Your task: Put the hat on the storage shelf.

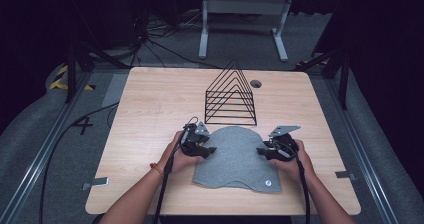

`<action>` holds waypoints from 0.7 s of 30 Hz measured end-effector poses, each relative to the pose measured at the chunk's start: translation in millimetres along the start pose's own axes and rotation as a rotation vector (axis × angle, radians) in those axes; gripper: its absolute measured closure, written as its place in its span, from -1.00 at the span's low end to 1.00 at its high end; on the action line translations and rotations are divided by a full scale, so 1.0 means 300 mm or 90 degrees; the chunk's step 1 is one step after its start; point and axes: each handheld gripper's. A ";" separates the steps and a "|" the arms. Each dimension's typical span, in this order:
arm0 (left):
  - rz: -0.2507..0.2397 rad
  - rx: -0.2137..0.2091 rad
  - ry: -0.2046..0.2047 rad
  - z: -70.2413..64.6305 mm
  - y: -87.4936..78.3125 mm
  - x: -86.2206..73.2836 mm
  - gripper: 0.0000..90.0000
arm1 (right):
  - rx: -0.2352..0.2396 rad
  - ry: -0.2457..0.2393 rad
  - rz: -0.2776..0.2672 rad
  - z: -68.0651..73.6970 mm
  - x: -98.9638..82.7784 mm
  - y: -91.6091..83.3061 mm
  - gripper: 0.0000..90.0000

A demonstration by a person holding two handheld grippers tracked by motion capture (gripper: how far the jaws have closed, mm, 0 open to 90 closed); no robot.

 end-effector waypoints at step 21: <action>-0.110 0.018 0.050 -0.026 -0.163 0.078 0.93 | 0.057 -0.014 -0.111 0.016 0.013 -0.154 0.89</action>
Point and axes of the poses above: each handheld gripper's, and its own axes: y roughly forward along the jaws, x roughly out of its top, z roughly to its left, and after that the axes turned 14 degrees about y, right-handed
